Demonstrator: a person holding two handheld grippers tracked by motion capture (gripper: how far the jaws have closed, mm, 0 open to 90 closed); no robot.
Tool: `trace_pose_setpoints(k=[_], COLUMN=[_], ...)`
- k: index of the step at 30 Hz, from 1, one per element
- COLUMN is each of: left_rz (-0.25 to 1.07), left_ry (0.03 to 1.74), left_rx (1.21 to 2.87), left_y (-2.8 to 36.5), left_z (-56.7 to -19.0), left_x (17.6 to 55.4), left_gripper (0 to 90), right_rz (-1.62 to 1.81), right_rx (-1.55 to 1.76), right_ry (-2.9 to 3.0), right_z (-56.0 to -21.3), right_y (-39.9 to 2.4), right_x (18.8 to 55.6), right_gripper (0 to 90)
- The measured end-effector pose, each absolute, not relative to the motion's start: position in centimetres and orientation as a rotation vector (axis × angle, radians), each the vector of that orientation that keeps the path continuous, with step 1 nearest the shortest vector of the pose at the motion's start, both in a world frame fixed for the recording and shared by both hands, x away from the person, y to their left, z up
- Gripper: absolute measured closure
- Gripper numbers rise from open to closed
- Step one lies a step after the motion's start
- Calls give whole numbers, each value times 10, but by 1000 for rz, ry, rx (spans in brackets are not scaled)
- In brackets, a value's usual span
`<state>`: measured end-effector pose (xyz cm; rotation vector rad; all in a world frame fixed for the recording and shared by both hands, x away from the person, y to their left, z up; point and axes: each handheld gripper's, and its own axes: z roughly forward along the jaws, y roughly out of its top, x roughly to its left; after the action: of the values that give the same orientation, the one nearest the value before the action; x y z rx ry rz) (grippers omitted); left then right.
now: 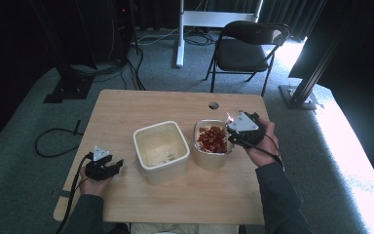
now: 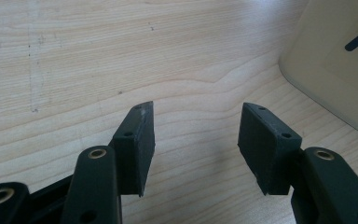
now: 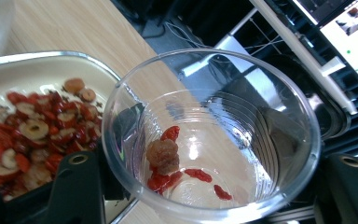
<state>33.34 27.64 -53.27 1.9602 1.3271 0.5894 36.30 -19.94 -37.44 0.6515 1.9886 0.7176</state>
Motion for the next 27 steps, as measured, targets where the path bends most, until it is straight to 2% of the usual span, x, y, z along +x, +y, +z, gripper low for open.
trace_pose_setpoints(k=[12,27], left_rz=[593,591], left_ry=[1329,1329], left_rx=[1961,1964], left_y=[276,277], left_z=[-533,-533], left_x=[334,332], left_gripper=[467,467], right_rz=[903,1340], right_rx=[720,881], right_ry=[2000,2070], right_z=[-365,-351], right_y=[-210,-216], right_x=[362,363], right_gripper=[347,342])
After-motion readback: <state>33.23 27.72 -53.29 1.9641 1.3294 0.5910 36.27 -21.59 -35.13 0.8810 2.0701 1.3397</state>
